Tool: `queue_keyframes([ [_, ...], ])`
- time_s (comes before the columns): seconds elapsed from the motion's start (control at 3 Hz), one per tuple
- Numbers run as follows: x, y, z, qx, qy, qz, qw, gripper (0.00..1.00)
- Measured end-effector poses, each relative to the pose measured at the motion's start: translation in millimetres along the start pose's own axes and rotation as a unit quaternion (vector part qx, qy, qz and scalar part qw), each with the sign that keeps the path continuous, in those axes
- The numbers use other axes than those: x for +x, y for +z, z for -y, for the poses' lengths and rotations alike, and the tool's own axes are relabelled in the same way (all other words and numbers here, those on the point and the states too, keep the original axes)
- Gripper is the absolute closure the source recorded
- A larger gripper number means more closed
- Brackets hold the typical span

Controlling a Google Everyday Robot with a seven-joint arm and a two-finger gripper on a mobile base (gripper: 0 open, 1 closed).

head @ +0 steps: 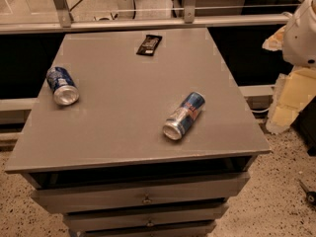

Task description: Move pepsi can near rxbar chocolate

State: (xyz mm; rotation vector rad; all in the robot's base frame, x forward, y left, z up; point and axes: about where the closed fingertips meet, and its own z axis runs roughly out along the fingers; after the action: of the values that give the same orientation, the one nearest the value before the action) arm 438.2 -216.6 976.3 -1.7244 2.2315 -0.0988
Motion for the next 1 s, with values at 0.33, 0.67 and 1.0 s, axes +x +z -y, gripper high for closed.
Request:
queue_keyframes([
  [0.33,0,0,0,0.000,0.000,0.000,1.0000,0.00],
  [0.67,-24,17,7,-0.005,0.001,0.031,0.9995,0.00],
  [1.0,-76,47,15,-0.017,0.000,0.085,0.9962,0.00],
])
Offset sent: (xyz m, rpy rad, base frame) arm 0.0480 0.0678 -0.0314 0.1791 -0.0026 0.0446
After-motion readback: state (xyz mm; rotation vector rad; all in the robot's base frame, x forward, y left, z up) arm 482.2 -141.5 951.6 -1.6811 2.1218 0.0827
